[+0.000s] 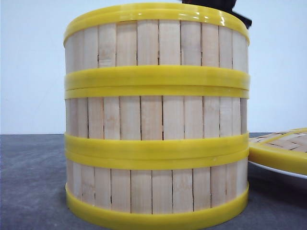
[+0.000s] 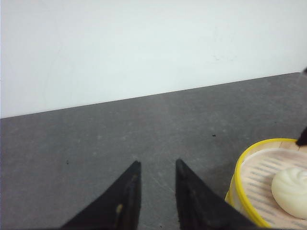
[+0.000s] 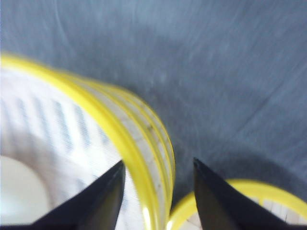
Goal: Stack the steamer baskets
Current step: 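Open the right gripper and pull it away from the stack, then lower the right gripper onto the lid's central hub and grasp it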
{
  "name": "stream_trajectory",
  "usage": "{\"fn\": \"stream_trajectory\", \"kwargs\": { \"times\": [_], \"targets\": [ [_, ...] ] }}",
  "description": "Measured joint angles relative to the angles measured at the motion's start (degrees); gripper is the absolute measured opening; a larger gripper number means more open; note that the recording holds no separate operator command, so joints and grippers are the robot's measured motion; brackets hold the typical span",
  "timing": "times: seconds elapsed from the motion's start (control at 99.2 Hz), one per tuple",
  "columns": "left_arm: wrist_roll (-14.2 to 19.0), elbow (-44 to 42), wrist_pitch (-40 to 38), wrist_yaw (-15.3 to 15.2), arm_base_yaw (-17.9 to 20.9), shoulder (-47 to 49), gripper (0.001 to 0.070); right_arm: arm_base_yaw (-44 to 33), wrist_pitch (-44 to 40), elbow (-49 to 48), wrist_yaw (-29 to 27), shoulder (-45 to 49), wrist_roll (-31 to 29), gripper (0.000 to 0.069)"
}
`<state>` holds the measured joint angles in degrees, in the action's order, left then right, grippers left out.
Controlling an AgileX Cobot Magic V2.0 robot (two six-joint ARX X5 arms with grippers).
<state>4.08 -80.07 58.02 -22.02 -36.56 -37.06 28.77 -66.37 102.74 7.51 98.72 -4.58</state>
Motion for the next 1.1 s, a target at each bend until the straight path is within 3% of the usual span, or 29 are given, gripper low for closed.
{"fn": "stream_trajectory", "kwargs": {
  "times": [0.343,0.625,0.766,1.099],
  "targets": [
    [0.0,0.0,0.0,-0.1,0.0,0.0,0.0111,-4.7,0.9,1.4,-7.5,-1.6,1.8,0.0264],
    [0.0,0.2,-0.1,-0.1,0.0,0.0,0.0111,-7.4,9.5,-20.9,-11.0,-17.2,1.8,0.0264],
    [-0.4,0.2,-1.6,-0.1,0.0,-0.4,0.0111,-9.0,9.6,-33.5,-11.8,-24.9,1.8,0.0264],
    [-1.7,0.2,-6.1,1.0,0.0,-5.7,0.0111,-11.2,6.2,-44.9,-12.0,-26.1,1.1,0.0264]
  ]
}}
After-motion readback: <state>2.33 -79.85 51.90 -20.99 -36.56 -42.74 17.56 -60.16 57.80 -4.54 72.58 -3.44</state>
